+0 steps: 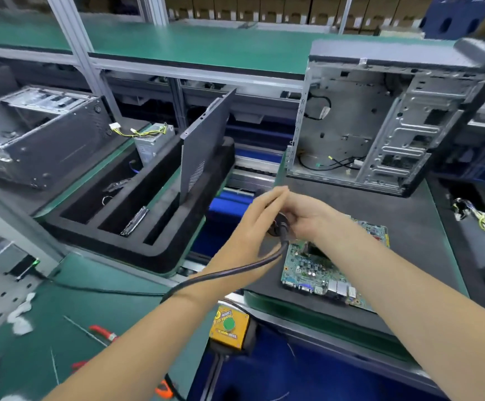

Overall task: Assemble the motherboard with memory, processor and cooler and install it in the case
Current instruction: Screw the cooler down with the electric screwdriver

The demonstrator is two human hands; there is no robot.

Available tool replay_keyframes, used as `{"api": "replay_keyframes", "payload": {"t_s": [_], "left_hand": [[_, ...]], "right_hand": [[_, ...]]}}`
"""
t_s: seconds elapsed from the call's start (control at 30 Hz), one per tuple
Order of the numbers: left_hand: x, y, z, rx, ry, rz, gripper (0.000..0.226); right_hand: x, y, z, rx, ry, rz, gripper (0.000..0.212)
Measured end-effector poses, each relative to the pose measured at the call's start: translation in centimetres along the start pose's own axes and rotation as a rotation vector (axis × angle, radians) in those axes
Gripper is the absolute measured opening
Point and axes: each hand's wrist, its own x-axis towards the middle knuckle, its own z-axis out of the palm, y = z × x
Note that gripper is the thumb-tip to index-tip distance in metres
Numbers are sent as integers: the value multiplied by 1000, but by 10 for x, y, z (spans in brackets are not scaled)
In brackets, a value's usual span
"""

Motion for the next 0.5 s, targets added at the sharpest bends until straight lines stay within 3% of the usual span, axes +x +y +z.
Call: {"api": "replay_keyframes", "payload": {"t_s": [0.1,0.17,0.27,0.4,0.5], "left_hand": [[-22,-12,13,-66,-64,-96,71],[-35,-24,17,-54,-70,-159,67],[-54,-49,15,-48,-113,-265,31],[-85,-94,14,12,-507,-661,11],[-106,-135,22,210,-836,-761,31]], "right_hand": [[16,-15,-34,33,-7,69,15],[27,-17,-46,137,-28,106,23],[34,-23,-66,121,-7,107,28],[43,-14,-80,2,40,54,25],[46,-2,-87,-149,90,6,20]]}}
